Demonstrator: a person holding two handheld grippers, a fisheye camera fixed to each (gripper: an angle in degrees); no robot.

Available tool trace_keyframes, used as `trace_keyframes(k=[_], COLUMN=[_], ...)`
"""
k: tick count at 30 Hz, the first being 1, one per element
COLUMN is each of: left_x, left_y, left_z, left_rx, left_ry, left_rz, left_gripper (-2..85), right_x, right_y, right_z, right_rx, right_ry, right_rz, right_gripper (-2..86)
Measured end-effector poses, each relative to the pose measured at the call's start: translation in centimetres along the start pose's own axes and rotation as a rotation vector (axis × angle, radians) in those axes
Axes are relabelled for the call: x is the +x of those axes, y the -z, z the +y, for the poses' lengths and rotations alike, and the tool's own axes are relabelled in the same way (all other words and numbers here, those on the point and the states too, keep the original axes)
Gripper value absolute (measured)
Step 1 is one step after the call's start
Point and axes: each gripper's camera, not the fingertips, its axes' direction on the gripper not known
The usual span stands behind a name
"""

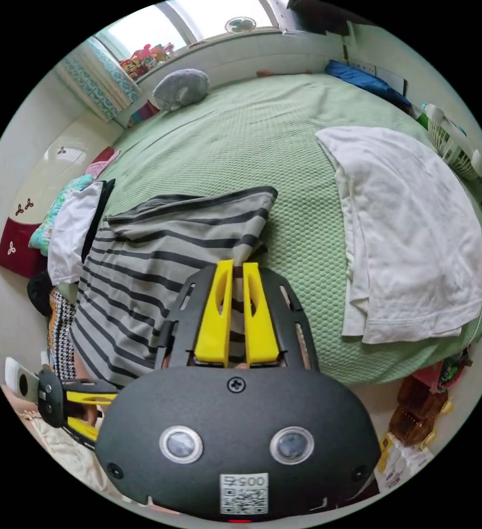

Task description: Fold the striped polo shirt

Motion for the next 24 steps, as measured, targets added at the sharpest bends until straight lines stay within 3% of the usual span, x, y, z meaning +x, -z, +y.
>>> trace_keyframes(k=[6,10,19,24], left_x=[-2.1,-4.3,-6.4,-9.4], left_y=[-1.0,-0.4,6.7,12.9], left_z=[1.2,3.1,8.9,15.2], left_rx=[-0.145,-0.159,-0.009,0.113], left_ry=[0.064,0.184,0.18,0.292], left_rz=[-0.076,-0.112,-0.018,-0.008], left_gripper=[13.4,2.7,-0.6,-0.7], right_x=[-3.6,-8.3,-21.0,-30.1], right_y=[3.9,7.1,11.0,11.1], right_z=[-2.0,-3.6,-6.5,-8.5], right_rx=[-0.012,0.005,-0.01,-0.037], right_ry=[0.075,0.17,0.338,0.405], right_rz=[0.021,0.033,0.073,0.077], right_gripper=[-0.9,-0.9,-1.0,-0.8])
